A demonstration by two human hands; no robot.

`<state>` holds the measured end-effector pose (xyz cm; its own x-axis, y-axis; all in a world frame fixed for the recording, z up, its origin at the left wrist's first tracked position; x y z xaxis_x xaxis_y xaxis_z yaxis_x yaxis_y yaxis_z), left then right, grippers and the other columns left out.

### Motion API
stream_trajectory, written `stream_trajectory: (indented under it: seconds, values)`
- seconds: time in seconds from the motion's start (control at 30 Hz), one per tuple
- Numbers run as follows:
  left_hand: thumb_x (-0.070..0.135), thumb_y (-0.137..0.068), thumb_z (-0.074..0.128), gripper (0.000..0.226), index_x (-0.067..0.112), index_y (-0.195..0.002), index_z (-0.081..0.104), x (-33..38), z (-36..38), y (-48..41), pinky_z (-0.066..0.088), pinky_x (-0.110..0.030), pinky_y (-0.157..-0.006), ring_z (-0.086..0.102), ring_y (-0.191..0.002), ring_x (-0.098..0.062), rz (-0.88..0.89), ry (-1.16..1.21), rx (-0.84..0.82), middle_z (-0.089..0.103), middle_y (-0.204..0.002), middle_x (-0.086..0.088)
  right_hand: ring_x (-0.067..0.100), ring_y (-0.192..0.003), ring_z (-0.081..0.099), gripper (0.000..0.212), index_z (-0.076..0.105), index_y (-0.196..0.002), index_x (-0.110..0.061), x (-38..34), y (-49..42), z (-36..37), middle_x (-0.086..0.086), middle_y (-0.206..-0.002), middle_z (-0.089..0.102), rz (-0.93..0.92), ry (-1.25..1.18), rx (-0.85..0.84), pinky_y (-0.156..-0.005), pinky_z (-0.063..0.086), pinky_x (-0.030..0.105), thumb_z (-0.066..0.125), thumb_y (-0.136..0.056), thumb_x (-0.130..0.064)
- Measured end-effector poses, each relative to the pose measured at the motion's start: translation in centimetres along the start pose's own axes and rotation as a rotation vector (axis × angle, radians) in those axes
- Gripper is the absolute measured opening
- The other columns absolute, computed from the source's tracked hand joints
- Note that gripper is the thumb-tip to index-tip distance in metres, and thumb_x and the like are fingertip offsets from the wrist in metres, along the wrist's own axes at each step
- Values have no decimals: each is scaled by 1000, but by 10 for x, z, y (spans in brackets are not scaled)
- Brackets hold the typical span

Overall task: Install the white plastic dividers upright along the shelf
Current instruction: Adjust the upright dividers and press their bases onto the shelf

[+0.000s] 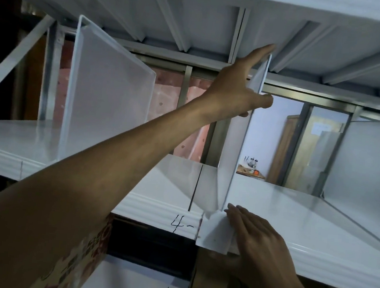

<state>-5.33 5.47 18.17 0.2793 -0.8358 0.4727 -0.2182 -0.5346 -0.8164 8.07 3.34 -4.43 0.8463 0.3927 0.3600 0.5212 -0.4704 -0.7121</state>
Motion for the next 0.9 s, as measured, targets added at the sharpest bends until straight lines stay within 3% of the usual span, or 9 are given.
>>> stream_trajectory:
  seconds: [0.07, 0.17, 0.23, 0.43, 0.53, 0.67, 0.77, 0.9]
  values:
    - [8, -80, 76, 88, 32, -153, 32, -2, -4, 3, 64, -42, -71, 70, -83, -28, 5, 14, 6, 32, -160, -1, 23, -97, 69, 90, 65, -118, -13, -3, 0, -7, 5, -116, 69, 34, -4, -13, -81, 46, 31, 68, -53, -75]
    - [15, -77, 81, 89, 29, -152, 34, -8, -12, 10, 58, -35, -93, 57, -124, -20, 10, 9, 39, 36, -158, -2, 23, -95, 69, 80, 65, -116, -13, -11, 2, -25, 5, -112, 70, 67, -35, 30, -76, 54, 33, 64, -61, -71]
    - [18, -76, 82, 90, 27, -152, 35, -14, -17, 18, 55, -33, -98, 43, -138, -18, -5, 9, 49, 39, -156, -3, 23, -92, 68, 68, 65, -115, -12, -20, 3, -33, 4, -109, 70, 54, -73, 60, -72, 55, 31, 68, -70, -64]
    - [27, -78, 81, 88, 35, -152, 34, -13, -40, 50, 55, -40, -95, 58, -123, -22, -111, 3, 81, 46, -147, -3, 20, -100, 60, 64, 61, -119, -15, -65, -10, -42, 1, -114, 65, -50, -141, 85, -77, 52, 29, 74, -71, -55]
    - [22, -80, 81, 82, 30, -149, 40, -1, -60, 63, 54, -34, -95, 63, -115, -19, -108, -17, 122, 53, -134, 2, 20, -103, 61, 64, 62, -119, -15, -79, -17, -43, 0, -115, 65, -73, -188, 106, -81, 51, 28, 75, -69, -53]
    - [28, -81, 79, 71, 29, -144, 47, 8, -92, 82, 50, -22, -98, 56, -114, -2, -114, -137, 169, 57, -136, 1, 21, -108, 61, 72, 60, -124, -14, -101, -21, -40, 2, -120, 65, -81, -260, 100, -87, 50, 31, 76, -66, -54]
    - [33, -80, 75, 66, 31, -141, 51, 8, -116, 99, 51, -22, -97, 57, -119, -4, -125, -209, 195, 60, -133, 7, 22, -112, 60, 77, 57, -128, -15, -121, -25, -39, 2, -125, 63, -105, -272, 68, -88, 50, 32, 73, -66, -58]
    - [30, -87, 73, 54, 31, -137, 53, 10, -155, 117, 49, -8, -84, 63, -109, -9, -118, -279, 257, 59, -126, 10, 21, -112, 60, 80, 55, -129, -17, -148, -39, -39, 2, -126, 62, -114, -287, 60, -90, 48, 30, 72, -65, -61]
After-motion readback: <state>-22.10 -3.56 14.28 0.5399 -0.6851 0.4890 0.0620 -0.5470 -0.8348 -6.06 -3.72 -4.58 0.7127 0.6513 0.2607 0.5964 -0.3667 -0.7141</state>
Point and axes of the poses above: each hand's wrist, its own y-axis away from the middle knuckle, its own z-axis out of the palm, x = y × z, the point moved 5 cm from there along -y, towards the middle knuckle
